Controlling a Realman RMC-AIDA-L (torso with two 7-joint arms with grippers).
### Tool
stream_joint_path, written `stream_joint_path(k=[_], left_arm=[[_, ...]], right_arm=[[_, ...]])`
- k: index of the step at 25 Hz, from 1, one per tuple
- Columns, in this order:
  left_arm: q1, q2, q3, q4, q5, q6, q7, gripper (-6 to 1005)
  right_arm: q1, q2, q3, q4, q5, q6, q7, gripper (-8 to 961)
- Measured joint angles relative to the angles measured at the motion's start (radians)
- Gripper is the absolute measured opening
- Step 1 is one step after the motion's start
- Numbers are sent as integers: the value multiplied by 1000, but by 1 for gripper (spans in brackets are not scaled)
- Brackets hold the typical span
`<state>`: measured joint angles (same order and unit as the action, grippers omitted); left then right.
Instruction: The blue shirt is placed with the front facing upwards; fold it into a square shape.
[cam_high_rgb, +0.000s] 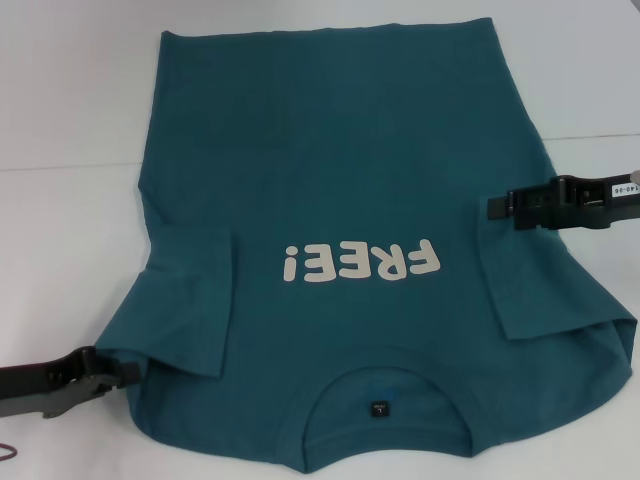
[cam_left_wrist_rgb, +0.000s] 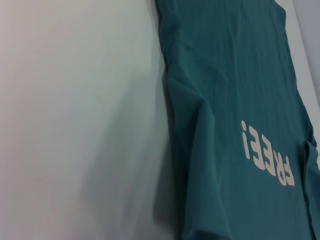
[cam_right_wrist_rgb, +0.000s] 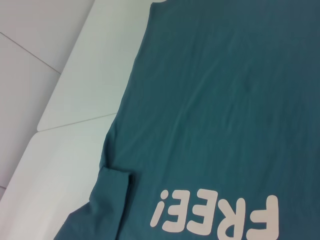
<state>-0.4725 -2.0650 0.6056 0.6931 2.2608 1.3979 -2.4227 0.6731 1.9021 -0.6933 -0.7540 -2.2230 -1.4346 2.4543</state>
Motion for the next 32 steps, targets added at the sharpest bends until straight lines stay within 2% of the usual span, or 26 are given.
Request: stream_joint_path(k=[3,10,18,21,28,32], left_arm=[[-2,3,-14,-2,-7,31,15,0],[-12,24,-144,-25,-29,212,100,0],[-5,28,-162,-25,-18,204,107,1],[-6,28,-161,-26,-18,193,106,1],[-10,28,-158,-26,-15,170,96,1],[-12,28,-157,-32,-13,165,96,1]], right_arm=[[0,-1,-3,0,-2,-1,0,624],[2,-5,-3,-1,-6,-12,0,624],[0,-12,-14,4,-16,-14,0,624],[-7,-27,-13,2,-67,-46,3,623],[-79,-91,-3,-29,-122,-154,57,624],[-130,-109,3,-57,-123,-158,70,613]])
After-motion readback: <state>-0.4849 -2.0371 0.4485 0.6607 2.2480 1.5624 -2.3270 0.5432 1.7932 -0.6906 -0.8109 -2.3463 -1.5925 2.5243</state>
